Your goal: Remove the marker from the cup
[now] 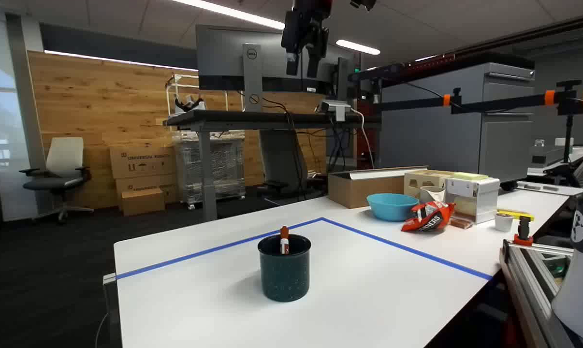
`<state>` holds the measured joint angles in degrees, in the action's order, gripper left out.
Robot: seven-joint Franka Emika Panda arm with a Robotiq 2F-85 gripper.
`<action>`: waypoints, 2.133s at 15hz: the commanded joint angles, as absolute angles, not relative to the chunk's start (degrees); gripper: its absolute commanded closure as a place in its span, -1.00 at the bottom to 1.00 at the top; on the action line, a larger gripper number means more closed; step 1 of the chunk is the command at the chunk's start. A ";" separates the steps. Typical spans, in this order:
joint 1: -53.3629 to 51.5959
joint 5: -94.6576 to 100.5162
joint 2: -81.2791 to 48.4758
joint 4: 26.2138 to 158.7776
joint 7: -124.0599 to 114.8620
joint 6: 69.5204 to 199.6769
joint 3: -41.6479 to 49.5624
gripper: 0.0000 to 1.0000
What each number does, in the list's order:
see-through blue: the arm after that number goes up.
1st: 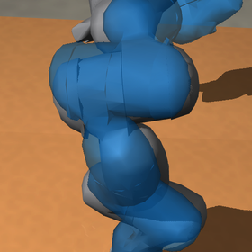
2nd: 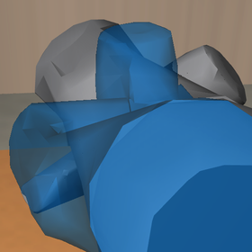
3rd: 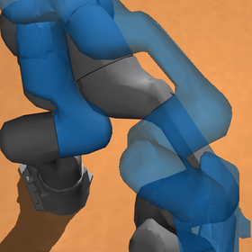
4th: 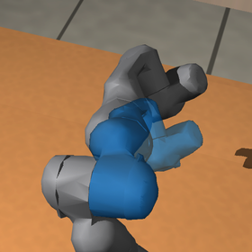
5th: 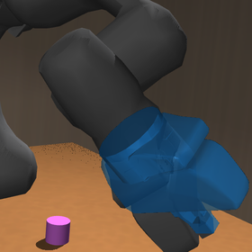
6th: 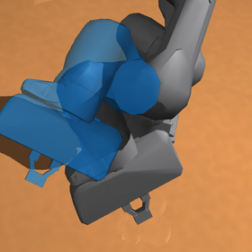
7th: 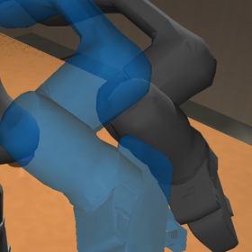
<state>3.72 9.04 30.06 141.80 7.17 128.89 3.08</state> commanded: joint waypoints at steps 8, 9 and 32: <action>3.57 9.12 30.10 141.58 7.10 128.78 3.20 -1.00; 3.57 9.12 30.10 141.58 7.10 128.78 3.20 -1.00; 11.05 13.16 21.19 158.32 -83.95 146.63 -24.34 -1.00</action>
<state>8.49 7.59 22.01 158.37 -73.75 144.68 -23.86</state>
